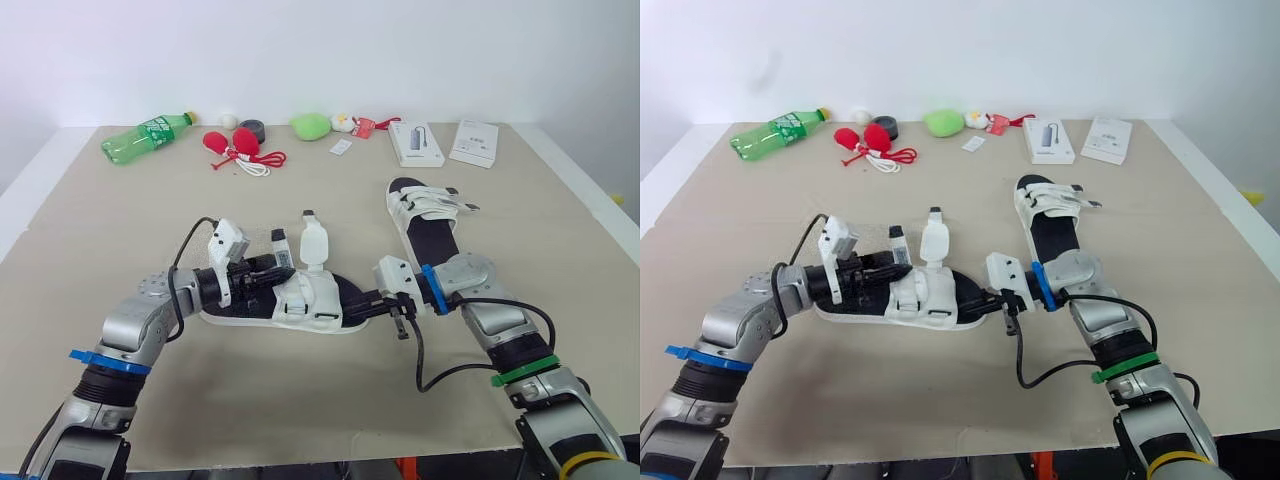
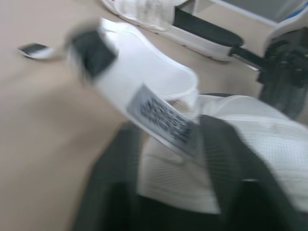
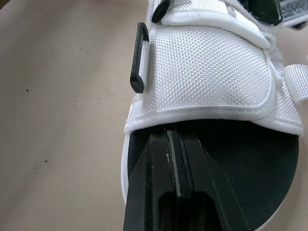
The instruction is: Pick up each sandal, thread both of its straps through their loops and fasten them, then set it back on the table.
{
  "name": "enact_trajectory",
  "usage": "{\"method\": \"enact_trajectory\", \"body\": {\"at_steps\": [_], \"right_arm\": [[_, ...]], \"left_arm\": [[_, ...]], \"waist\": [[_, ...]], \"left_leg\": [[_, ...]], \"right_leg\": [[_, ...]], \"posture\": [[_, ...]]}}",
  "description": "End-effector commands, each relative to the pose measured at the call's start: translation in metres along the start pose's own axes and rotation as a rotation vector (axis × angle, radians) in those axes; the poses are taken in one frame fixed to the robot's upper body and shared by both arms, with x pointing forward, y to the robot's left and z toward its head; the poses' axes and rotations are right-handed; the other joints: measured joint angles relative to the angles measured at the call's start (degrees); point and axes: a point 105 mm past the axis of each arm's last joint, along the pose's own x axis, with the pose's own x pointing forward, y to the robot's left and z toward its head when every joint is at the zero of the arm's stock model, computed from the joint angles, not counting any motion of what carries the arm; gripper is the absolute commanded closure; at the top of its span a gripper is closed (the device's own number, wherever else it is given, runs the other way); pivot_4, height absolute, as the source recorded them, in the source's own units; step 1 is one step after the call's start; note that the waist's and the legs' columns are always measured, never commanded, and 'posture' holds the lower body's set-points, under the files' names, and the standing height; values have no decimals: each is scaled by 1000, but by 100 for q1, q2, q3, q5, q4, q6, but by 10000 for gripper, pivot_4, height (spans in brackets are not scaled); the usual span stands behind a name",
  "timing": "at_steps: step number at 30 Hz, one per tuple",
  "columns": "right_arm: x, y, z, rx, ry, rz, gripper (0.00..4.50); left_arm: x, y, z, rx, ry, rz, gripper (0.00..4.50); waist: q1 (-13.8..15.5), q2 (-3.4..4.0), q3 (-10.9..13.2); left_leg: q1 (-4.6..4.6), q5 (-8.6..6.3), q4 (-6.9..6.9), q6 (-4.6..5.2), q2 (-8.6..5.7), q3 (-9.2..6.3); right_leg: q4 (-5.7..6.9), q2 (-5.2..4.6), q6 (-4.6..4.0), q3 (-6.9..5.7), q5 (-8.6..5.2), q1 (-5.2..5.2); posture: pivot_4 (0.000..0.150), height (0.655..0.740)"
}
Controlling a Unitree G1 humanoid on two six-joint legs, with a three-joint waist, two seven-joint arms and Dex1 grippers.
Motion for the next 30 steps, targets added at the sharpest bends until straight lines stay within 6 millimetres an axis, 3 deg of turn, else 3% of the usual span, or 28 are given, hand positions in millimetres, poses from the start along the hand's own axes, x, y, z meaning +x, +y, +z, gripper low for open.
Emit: {"method": "enact_trajectory", "body": {"at_steps": [1,5,8,11,14,21,30], "right_arm": [[-5,1,-4,-3,33,-5,45000],[-5,1,-4,-3,34,-7,45000],[-5,-1,-4,-5,35,-9,45000],[-4,-3,-4,-8,35,-11,45000],[-3,-5,-3,-9,33,-14,45000],[-5,-3,-4,-4,36,-20,45000],[-5,-1,-5,4,37,-28,45000]], "left_arm": [[-8,13,33,130,-77,42,20563],[-9,17,64,183,-161,35,20563],[-1,2,74,169,-187,-83,20563],[8,-9,57,81,-113,-188,32014],[13,-6,37,-75,-39,-228,42753],[21,14,21,-288,80,-211,42753],[22,-2,-16,-233,278,-288,42753]], "waist": [[2,0,0],[3,0,0],[2,0,0],[-1,0,0],[-6,0,1],[-6,0,1],[-5,0,1]], "left_leg": [[0,0,0,0,0,0],[-2,0,0,0,-1,0],[-4,0,-1,0,-1,0],[-3,-1,-2,-1,-2,0],[-3,0,-2,0,-3,-1],[-4,0,0,0,-5,-7],[-7,-1,-6,-1,-8,-14]], "right_leg": [[0,0,0,0,0,0],[-2,-1,1,0,0,0],[-4,-1,6,0,2,0],[-5,-1,25,0,11,1],[-4,0,26,0,12,-1],[-4,1,27,-2,15,-1],[-5,1,29,-4,9,-1]], "posture": [[1500,7400],[1500,7400],[1500,7400],[1500,7400],[1500,7400],[1500,7400],[1500,7400]]}}
